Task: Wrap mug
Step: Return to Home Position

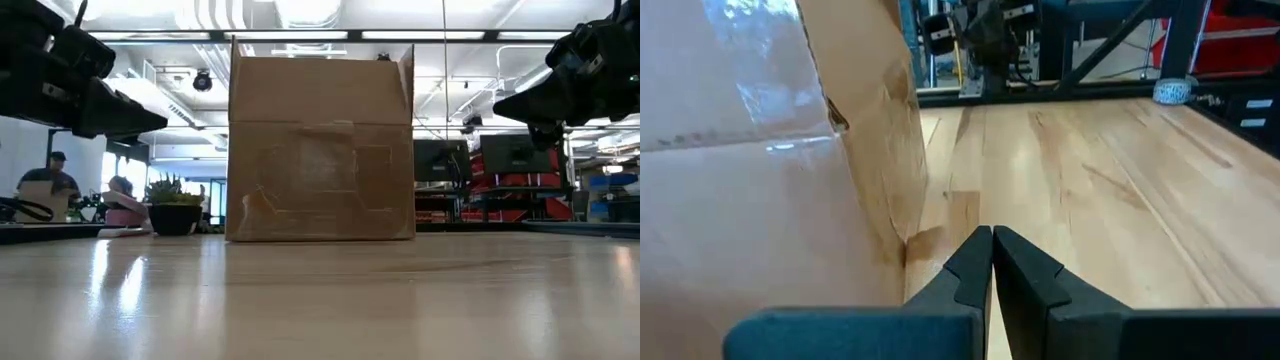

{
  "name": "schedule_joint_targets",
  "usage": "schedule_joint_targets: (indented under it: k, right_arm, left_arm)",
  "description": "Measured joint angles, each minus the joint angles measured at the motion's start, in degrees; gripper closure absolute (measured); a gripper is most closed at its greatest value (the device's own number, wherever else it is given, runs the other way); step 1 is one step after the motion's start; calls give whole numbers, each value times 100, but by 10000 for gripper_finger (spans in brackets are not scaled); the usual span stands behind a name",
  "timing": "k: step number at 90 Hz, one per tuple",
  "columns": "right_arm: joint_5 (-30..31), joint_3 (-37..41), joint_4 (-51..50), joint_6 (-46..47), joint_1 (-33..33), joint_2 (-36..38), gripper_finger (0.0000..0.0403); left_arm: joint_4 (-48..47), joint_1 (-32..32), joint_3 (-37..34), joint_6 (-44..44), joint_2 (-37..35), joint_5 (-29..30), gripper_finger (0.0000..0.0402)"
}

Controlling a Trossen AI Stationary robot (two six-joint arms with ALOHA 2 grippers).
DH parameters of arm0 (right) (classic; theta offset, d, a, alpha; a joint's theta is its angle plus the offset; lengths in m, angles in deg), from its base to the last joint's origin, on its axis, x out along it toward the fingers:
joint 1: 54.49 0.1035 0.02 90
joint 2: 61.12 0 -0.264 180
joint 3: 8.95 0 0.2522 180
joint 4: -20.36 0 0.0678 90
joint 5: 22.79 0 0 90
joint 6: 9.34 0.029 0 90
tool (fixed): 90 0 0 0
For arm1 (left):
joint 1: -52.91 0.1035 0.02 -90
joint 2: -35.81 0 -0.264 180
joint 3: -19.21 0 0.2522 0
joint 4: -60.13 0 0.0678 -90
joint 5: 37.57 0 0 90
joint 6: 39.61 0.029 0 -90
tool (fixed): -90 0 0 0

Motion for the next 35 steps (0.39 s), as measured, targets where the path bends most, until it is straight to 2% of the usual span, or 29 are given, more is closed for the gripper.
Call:
schedule_joint_targets:
  k: [35]
  right_arm:
    - [0,0,0,0,0,0,394]
  left_arm:
    - [-2,0,0,2,249,-2,402]
